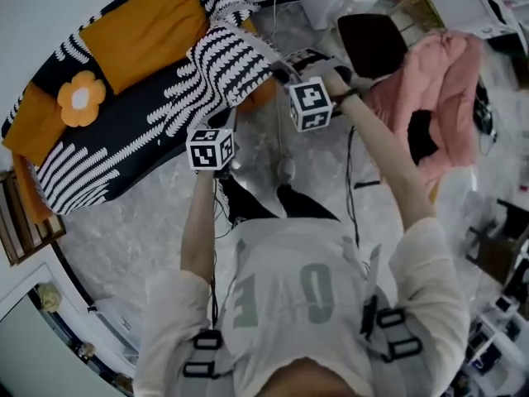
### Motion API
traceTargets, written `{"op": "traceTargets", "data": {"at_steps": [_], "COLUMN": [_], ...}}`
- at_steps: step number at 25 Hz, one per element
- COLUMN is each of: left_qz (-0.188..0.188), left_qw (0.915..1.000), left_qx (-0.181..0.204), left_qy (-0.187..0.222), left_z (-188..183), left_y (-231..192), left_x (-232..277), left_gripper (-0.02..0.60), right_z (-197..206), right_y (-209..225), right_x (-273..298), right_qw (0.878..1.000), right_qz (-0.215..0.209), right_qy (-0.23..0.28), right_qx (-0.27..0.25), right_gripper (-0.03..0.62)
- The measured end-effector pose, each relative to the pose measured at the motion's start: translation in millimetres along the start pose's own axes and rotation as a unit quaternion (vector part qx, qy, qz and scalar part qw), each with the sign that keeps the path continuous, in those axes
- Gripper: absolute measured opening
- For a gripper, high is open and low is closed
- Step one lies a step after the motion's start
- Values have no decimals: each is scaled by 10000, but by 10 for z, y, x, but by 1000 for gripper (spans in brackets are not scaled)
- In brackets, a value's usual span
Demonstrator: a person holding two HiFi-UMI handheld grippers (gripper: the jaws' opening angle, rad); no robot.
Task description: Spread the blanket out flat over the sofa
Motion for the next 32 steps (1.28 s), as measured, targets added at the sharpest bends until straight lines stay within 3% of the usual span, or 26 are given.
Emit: {"op": "traceTargets", "data": {"at_steps": [7, 15, 21, 27, 32], "left_qz": [76, 536, 938, 1075, 1148], "left_qw": [9994, 9958, 9912, 9864, 9819], "left_qx": [-122, -218, -171, -147, 113], "left_qy": [-307, -713, -923, -1238, -1503], "left_z": [199, 473, 660, 828, 992], "left_y": [574, 993, 1357, 1604, 1772], "left_x": [328, 751, 1029, 1207, 1267], "left_gripper": [12, 12, 12, 12, 12], "right_z": [572, 1126, 1566, 1817, 1942], "right_y": [-458, -986, -1432, -1823, -2074], "right_x": [-124, -145, -190, -218, -176], "right_qw": [9991, 9948, 9875, 9790, 9699], "right_qz": [-321, -755, -1167, -1582, -1900], "right_qy": [-76, -423, -827, -1111, -1332], "right_qx": [266, 532, 662, 641, 734], "right_gripper": [11, 11, 11, 11, 12]}}
Point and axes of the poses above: the fingertips, and each gripper's own axes: x forward along the fingers, y to its right, z out of its underside, the point moved 7 cm from there along -x, backward along the fingers, and after that the axes turned 15 degrees about x, right-handed, at the moved point
